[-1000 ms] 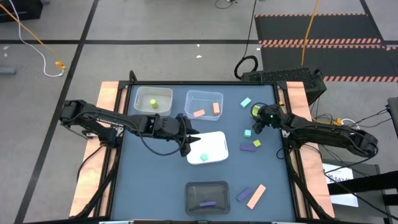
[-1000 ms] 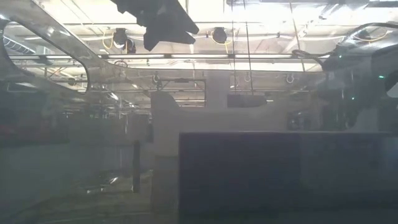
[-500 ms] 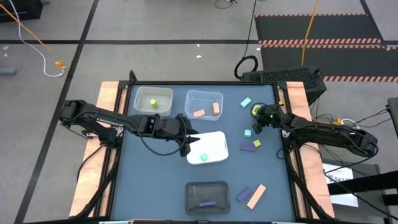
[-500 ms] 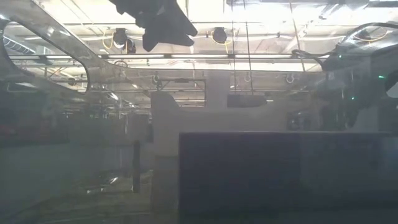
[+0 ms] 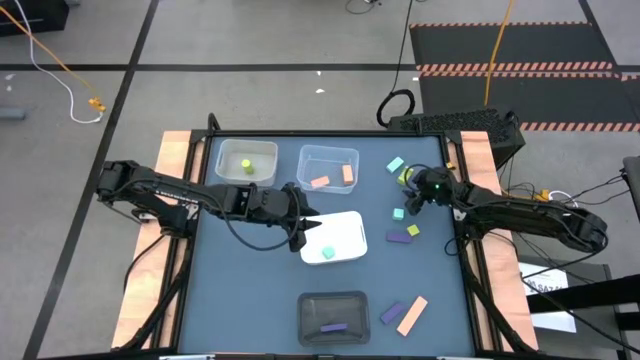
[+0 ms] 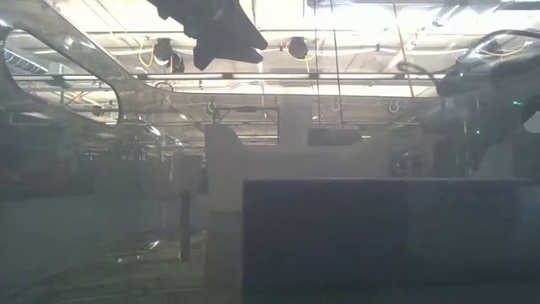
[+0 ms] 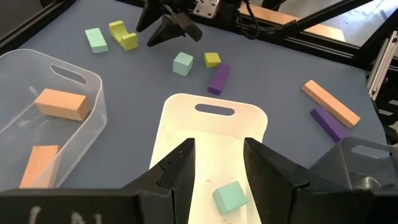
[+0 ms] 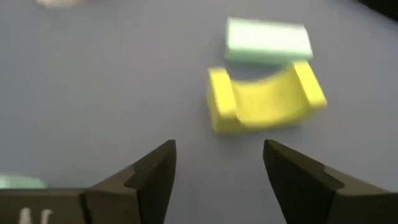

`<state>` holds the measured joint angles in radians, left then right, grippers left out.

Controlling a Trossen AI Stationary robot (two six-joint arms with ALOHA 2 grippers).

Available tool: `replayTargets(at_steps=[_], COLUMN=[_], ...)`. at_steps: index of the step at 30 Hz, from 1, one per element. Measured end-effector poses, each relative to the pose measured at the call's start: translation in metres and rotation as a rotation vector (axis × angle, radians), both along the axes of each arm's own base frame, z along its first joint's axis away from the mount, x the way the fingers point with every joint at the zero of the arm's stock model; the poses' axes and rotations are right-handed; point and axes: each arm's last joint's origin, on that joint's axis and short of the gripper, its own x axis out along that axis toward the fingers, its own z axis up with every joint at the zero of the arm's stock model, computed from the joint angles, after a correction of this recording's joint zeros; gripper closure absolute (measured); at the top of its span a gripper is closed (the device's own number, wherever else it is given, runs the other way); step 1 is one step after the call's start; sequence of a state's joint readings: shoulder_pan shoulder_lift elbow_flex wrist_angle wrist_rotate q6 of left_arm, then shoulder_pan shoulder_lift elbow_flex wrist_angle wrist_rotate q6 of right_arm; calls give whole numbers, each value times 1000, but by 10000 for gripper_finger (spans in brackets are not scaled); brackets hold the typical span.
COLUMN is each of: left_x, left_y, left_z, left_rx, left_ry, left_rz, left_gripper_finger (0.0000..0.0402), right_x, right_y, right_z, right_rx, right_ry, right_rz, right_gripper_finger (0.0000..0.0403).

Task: Sort & place blocks by color
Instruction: Put the top light green block into the gray bin

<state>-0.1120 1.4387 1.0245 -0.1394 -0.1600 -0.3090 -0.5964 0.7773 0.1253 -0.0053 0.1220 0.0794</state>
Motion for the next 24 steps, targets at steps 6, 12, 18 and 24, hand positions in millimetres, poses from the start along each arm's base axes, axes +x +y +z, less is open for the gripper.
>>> replayTargets(at_steps=[6,12,18,24], left_x=[0,0,0,0], left_y=[0,0,0,0], left_z=[0,0,0,0], left_rx=[8,10,15,15], left_ry=[0,1,1,1], left_rz=[-4,-5,-8,-8], left_gripper_finger=[266,266,266,266], right_x=[13,16,16,20], right_y=[-4,-3,-4,-7], right_z=[18,15,-2,-5], right_rx=[-190,-215,-173,-228], right_ry=[-141,-93,4,29], right_rz=[45,76,75,74], right_gripper_finger=[197,197,197,199])
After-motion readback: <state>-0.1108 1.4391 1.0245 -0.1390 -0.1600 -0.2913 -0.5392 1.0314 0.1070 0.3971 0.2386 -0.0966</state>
